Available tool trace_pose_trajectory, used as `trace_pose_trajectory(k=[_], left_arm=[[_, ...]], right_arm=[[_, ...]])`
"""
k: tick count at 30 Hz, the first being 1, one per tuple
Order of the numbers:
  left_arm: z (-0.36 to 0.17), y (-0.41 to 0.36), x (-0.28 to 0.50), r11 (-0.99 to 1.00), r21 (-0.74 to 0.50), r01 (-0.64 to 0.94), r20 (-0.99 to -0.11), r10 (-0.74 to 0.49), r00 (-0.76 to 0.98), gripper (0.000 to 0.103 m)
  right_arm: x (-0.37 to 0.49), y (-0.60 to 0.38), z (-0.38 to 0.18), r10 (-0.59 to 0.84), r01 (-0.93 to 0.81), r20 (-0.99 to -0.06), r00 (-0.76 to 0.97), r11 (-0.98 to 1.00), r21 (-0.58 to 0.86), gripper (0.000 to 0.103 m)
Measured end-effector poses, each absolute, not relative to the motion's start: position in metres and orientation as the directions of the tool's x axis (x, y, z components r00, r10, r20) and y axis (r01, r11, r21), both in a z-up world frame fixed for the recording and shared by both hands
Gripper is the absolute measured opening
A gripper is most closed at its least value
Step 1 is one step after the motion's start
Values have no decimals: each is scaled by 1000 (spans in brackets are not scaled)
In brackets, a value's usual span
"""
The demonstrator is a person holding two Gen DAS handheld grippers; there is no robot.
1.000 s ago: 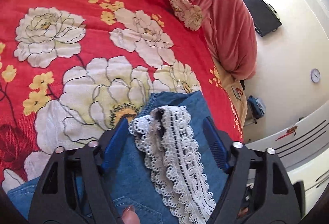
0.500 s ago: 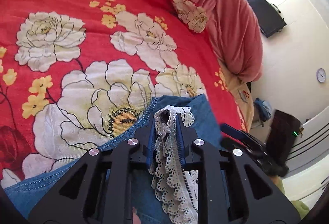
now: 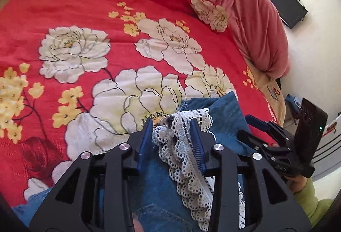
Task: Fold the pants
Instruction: 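Fold the lace hem over the leg with the left tool and lay it down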
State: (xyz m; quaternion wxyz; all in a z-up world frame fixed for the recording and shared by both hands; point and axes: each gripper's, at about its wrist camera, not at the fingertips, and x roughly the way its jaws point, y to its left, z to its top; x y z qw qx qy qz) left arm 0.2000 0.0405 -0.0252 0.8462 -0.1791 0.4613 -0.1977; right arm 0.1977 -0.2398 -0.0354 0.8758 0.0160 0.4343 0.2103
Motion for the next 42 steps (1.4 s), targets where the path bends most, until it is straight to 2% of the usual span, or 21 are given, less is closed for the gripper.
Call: trace_pose_trajectory(k=[2,8,13,18,25,27,33,37,38,42], left_arm=[[-19,44,190,864,-476,164,-707,-486,513,35],[2,47,141,877,-462,129,-689,-447,571,36],[1,30,83,856,-512,77,-685,-461,564,36],[-5,11,42,808,-587,48,-681,-524,512,36],[-18,-12,33,786,-616,51,-695,-573,434,35],[-23,-12,33,806,-592,14,-722,-539,434,35],[-43,-10,33,773,-630,-79,-717,-539,442,35],[-45,-12,37,765,-632,-120,-722,-527,448,23],[-44,-12,35,771,-626,-118,-725,-519,452,17],[-40,-9,28,767,-630,-125,-724,-521,451,13]], right_arm=[[185,-245,-27,395,-361,-738,548,907,218,74],[151,-258,-14,446,-395,-714,540,883,254,74],[132,-266,-9,486,-419,-707,514,861,288,74],[116,-272,-10,482,-423,-709,515,862,279,74],[94,-269,-17,453,-414,-752,479,872,262,74],[94,-267,-19,460,-403,-756,466,871,281,74],[94,-260,-23,490,-431,-745,452,851,299,74],[100,-262,-32,535,-427,-744,401,827,365,74],[97,-262,-34,540,-436,-740,402,823,364,74],[89,-252,-41,507,-476,-766,396,826,300,75]])
